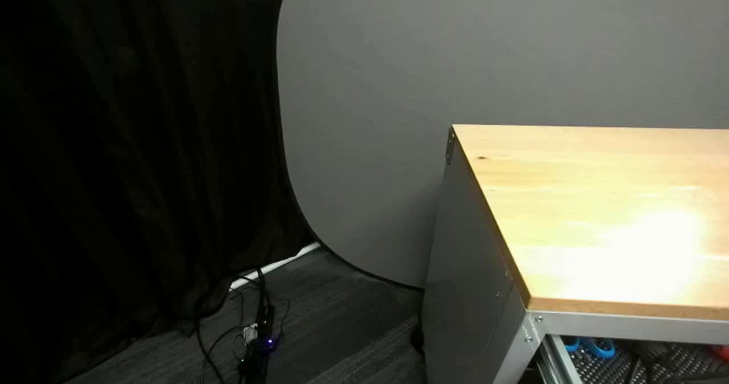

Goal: Put the screwdriver in the drawer then close the drawer

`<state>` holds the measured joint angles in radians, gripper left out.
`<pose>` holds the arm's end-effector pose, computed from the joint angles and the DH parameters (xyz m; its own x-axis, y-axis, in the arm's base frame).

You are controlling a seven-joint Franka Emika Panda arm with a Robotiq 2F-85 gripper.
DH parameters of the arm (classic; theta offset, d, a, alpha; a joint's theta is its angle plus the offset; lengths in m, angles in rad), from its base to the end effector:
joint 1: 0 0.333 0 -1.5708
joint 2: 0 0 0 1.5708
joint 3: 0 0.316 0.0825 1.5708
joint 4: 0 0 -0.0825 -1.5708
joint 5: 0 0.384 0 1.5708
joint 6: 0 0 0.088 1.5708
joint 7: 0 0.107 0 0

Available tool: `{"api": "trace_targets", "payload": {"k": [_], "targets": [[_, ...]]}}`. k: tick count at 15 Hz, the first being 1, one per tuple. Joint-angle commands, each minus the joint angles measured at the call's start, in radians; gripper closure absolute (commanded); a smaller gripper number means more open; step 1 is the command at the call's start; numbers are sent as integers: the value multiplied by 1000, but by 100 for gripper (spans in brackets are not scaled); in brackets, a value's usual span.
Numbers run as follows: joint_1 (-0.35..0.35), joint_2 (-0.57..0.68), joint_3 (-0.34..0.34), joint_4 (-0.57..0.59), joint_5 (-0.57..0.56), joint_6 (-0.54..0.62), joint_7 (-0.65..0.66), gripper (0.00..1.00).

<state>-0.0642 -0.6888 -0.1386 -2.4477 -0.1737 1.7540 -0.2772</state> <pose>0.3335 -0.0910 0.5288 0.9901 0.1369 -0.0317 0.1389 -0.9873 0.0767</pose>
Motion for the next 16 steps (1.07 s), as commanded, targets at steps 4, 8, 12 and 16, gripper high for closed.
{"api": "trace_targets", "payload": {"k": [4,8,12,16], "targets": [[6,-5,-4,18,-3,-3,3,0],[6,-5,-4,19,-3,-3,3,0],[6,-5,-4,19,-3,-3,3,0],[47,82,21,36,51,67,38,0]]}}
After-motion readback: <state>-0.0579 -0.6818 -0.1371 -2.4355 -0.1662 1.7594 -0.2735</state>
